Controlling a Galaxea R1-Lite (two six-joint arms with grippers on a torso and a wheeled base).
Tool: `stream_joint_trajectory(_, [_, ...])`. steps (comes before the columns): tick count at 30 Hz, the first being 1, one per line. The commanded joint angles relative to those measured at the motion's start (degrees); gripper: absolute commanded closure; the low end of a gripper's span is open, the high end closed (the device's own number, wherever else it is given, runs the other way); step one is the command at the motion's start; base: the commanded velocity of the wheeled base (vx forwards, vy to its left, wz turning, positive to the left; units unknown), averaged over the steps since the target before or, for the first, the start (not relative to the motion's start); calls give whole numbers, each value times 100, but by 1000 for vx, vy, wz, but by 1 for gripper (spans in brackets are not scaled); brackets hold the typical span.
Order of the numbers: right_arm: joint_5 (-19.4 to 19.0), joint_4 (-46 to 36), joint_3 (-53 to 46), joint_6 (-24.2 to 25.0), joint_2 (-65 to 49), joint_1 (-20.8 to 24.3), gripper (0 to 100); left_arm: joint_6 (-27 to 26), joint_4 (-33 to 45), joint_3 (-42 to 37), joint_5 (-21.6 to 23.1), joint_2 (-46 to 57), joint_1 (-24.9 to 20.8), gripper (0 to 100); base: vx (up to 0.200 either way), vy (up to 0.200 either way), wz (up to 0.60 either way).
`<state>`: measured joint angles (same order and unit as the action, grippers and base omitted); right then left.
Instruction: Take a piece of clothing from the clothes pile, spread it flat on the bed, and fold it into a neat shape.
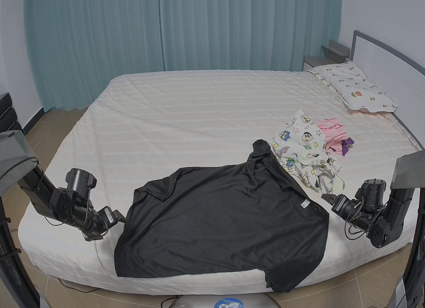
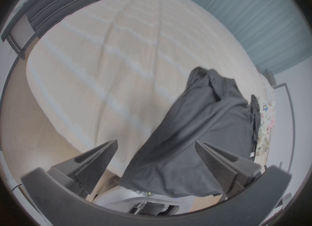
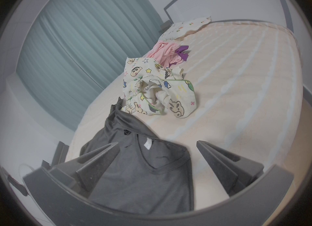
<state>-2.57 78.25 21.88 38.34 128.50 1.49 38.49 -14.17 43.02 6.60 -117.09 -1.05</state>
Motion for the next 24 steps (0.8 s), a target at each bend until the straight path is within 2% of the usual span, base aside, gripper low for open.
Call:
stream_joint_trajectory(1, [-6,-3,-79,148,-132,71,0,177,19,435,17,64,-45,0,0,0,0])
stream_joint_trajectory(5, [-6,23,-79,209,-36,133,0,440,19,716,26,2,-45,0,0,0,0])
stream_joint_trajectory(8, [-6,23,-79,200,-18,150,0,449,28,804,17,-77,-53,0,200,0,0])
stream_joint_trajectory(12, [11,23,-52,200,35,238,0,449,19,1130,17,-393,-185,0,0,0,0])
stream_joint_trajectory(17, [11,23,-35,200,43,273,0,537,28,1780,-35,-851,-370,0,0,0,0])
stream_joint_trajectory(19, [11,23,-35,200,43,282,0,827,45,2325,-88,-1184,-616,0,0,0,0])
stream_joint_trajectory(24, [11,23,-44,200,52,282,0,959,599,2984,-115,-1483,-932,0,0,0,0])
